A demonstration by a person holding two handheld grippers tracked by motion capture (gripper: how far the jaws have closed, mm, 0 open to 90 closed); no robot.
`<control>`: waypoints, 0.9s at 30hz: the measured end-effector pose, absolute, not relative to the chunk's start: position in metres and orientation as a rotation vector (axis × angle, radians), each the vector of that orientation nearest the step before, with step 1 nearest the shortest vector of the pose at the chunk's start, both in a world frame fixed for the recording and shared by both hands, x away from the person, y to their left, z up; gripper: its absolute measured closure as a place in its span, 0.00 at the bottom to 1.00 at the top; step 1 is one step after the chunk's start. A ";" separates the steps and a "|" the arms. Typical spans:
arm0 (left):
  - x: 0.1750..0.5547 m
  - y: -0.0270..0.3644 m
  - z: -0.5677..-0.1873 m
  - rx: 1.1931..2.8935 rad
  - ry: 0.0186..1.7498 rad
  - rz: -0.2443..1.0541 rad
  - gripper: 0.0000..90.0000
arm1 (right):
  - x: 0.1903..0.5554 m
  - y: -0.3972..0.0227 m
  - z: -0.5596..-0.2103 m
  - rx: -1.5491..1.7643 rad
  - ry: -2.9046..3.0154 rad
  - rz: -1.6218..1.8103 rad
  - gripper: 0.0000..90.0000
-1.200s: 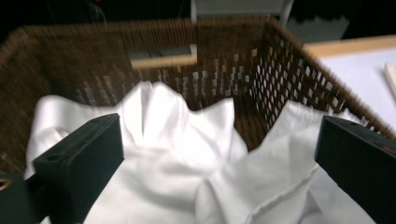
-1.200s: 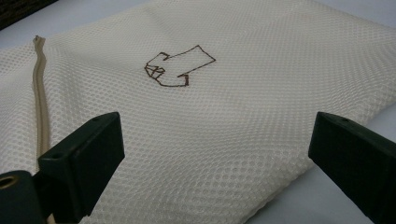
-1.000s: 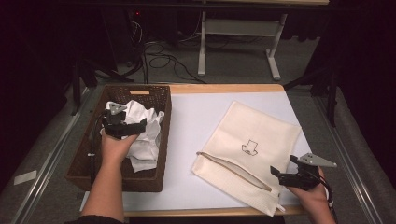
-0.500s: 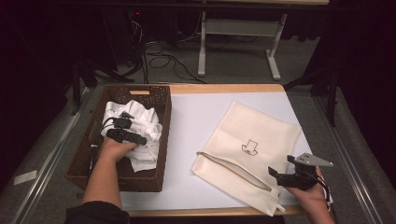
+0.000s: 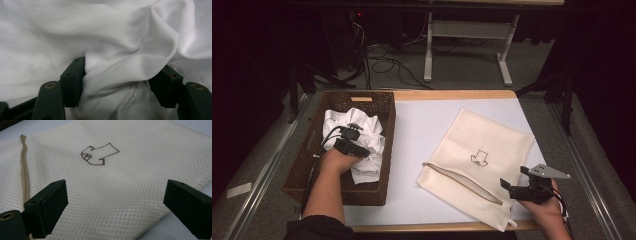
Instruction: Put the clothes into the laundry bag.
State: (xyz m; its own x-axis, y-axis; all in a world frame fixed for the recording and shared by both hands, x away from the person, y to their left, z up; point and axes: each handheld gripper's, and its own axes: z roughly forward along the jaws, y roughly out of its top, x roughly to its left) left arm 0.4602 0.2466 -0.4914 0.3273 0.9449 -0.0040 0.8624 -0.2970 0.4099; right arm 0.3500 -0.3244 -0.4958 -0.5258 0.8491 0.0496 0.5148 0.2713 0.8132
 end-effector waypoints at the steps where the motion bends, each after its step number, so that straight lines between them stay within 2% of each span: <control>1: 0.460 0.246 -0.491 2.265 1.588 0.324 0.51 | 0.350 -0.324 -0.496 1.235 2.148 1.149 0.07; 4: 0.460 0.246 -0.490 2.252 1.585 0.316 0.63 | 0.351 -0.324 -0.496 1.236 2.152 1.144 0.07; 6: 0.459 0.247 -0.488 2.232 1.596 0.316 0.78 | 0.351 -0.324 -0.496 1.234 2.152 1.144 0.08; 10: 0.459 0.248 -0.486 2.234 1.589 0.330 0.89 | 0.350 -0.325 -0.496 1.239 2.152 1.148 0.08; 20: 0.452 0.253 -0.472 2.135 1.588 0.456 0.93 | 0.350 -0.325 -0.496 1.245 2.147 1.150 0.10; 23: 0.449 0.250 -0.472 2.169 1.578 0.451 0.93 | 0.350 -0.326 -0.496 1.234 2.145 1.155 0.10; 27: 0.441 0.245 -0.467 2.318 1.557 0.341 0.93 | 0.351 -0.327 -0.496 1.255 2.138 1.165 0.10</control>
